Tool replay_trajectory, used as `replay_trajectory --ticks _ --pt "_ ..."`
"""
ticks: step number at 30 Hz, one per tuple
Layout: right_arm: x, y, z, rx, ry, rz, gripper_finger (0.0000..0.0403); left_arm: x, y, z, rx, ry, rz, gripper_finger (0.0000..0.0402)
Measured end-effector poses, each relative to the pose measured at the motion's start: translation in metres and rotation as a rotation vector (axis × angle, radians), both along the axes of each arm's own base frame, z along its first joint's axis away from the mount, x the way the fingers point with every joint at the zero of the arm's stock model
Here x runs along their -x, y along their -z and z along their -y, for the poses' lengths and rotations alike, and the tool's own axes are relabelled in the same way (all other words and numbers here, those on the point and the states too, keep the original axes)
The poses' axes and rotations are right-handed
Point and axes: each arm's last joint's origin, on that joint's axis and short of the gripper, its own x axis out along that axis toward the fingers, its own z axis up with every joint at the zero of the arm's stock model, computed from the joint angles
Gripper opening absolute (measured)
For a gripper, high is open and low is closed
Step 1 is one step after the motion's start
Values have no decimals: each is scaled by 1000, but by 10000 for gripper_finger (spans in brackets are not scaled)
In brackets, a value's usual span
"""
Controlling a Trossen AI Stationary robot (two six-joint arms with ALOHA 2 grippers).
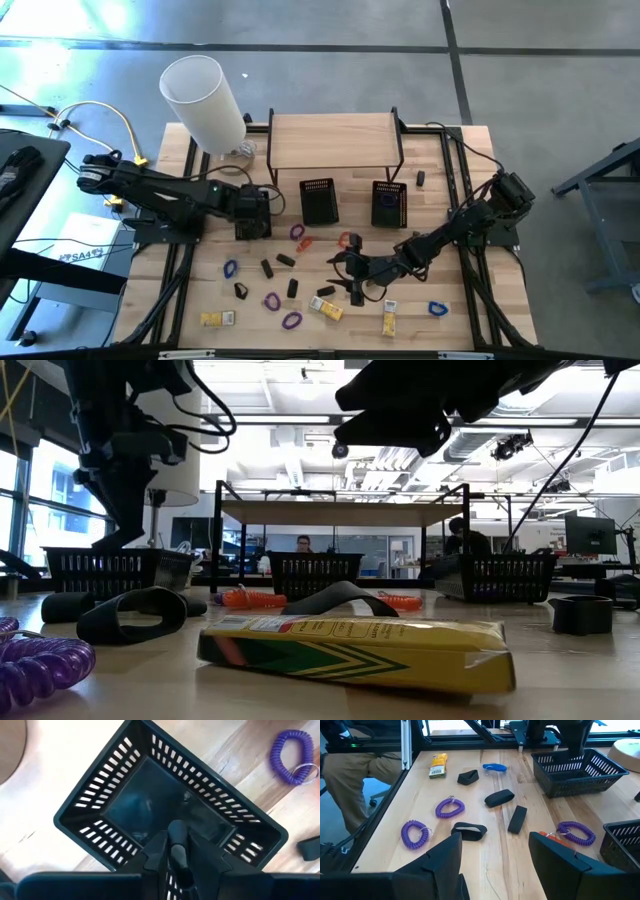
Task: Pick & Place Office Desk Supplies
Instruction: Put the black rubber band into the left black bin
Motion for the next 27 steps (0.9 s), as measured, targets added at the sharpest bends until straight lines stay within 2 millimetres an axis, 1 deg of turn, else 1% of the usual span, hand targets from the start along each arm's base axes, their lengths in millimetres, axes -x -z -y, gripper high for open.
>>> replay_trajectory --ticks 9,14,23,27 --pt "0 0 0 4 -1 -1 219 0 0 0 -1 -2 0 70" --pt "0 0 0 2 0 -1 219 0 0 -2 -52 -23 7 70" --pt "0 0 0 4 -2 -1 219 -1 1 -1 -36 -44 12 70" --pt "0 0 0 7 -3 -1 219 -4 5 0 -8 -92 2 70"
